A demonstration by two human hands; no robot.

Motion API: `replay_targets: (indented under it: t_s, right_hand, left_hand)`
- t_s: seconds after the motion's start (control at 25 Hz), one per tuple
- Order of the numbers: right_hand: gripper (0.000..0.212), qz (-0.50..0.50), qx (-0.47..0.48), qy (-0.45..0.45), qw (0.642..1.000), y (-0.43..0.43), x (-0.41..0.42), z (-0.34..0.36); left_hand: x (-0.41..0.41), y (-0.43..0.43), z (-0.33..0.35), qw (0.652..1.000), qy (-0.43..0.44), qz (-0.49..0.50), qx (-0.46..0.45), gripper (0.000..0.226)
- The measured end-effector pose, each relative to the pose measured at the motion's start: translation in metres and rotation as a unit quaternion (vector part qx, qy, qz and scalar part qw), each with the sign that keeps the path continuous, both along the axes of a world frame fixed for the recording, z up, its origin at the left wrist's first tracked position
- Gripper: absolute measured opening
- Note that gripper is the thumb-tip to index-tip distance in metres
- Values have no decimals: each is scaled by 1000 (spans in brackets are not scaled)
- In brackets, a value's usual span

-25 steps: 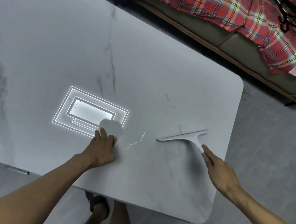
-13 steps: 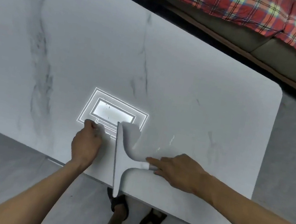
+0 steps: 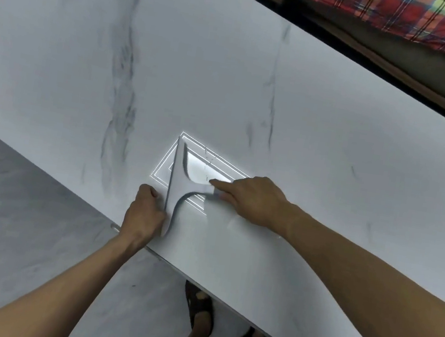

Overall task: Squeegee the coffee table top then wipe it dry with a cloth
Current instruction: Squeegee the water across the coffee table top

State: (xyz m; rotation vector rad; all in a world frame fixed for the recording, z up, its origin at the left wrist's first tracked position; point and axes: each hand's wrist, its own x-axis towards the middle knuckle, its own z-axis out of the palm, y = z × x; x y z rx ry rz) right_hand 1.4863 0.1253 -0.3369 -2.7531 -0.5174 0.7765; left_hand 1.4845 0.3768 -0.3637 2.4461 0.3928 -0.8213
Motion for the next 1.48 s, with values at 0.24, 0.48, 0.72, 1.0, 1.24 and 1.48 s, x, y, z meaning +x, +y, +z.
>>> replay_targets:
  t_s: [0.24, 0.48, 0.72, 1.0, 1.24, 1.48]
  right_hand:
    - [39, -153, -3, 2, 988, -65, -56, 4]
    - [39, -263, -40, 10, 964, -133, -177, 13]
    - [43, -337, -70, 28, 939, -180, -272, 27]
    - [48, -370, -120, 42, 920, -204, -328, 51]
    - [46, -268, -30, 61, 961, -140, -295, 58]
    - [43, -20, 23, 13, 999, -31, -243, 8]
  left_hand:
    - [-13, -55, 6, 997, 1, -69, -45, 19]
    - [-44, -106, 8, 958, -30, -283, 33, 33]
    - [-80, -137, 2, 943, 24, -332, 14, 36]
    - [-101, -130, 5, 948, -4, -317, -22, 20]
    - [-95, -92, 14, 988, -60, -139, -24, 14]
    - [-103, -60, 12, 992, 2, -128, -2, 22]
